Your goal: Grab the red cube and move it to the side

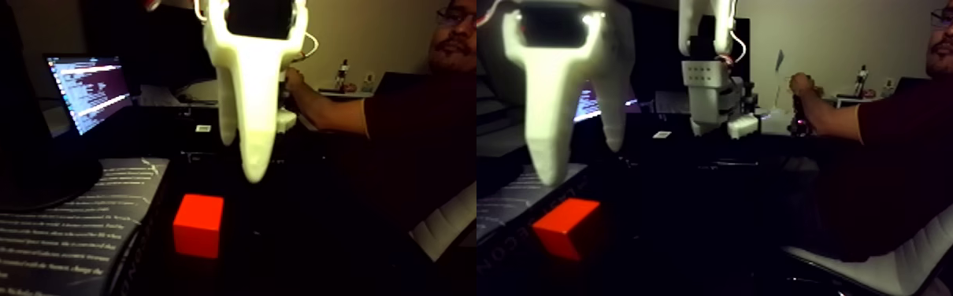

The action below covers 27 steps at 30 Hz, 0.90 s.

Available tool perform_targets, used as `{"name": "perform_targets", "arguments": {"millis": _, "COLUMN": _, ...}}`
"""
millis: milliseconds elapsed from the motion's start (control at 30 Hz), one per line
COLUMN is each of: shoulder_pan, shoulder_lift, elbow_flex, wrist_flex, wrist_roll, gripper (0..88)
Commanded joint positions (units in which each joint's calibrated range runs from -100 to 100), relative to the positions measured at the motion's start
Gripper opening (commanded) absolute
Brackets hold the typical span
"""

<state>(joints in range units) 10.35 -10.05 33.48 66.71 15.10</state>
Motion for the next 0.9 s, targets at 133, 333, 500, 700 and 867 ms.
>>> {"name": "perform_targets", "arguments": {"millis": 133, "shoulder_pan": 1.81, "shoulder_lift": 4.84, "elbow_flex": -6.32, "wrist_flex": 0.44, "wrist_roll": 0.19, "gripper": 36.1}}
{"name": "perform_targets", "arguments": {"millis": 333, "shoulder_pan": 2.06, "shoulder_lift": 8.63, "elbow_flex": -13.48, "wrist_flex": 6.10, "wrist_roll": -0.24, "gripper": 36.1}}
{"name": "perform_targets", "arguments": {"millis": 500, "shoulder_pan": 2.64, "shoulder_lift": 10.90, "elbow_flex": -17.57, "wrist_flex": 8.21, "wrist_roll": -0.29, "gripper": 36.1}}
{"name": "perform_targets", "arguments": {"millis": 700, "shoulder_pan": 3.64, "shoulder_lift": 14.42, "elbow_flex": -17.93, "wrist_flex": 6.27, "wrist_roll": -1.10, "gripper": 36.0}}
{"name": "perform_targets", "arguments": {"millis": 867, "shoulder_pan": 3.64, "shoulder_lift": 16.44, "elbow_flex": -17.29, "wrist_flex": 4.58, "wrist_roll": -1.16, "gripper": 36.0}}
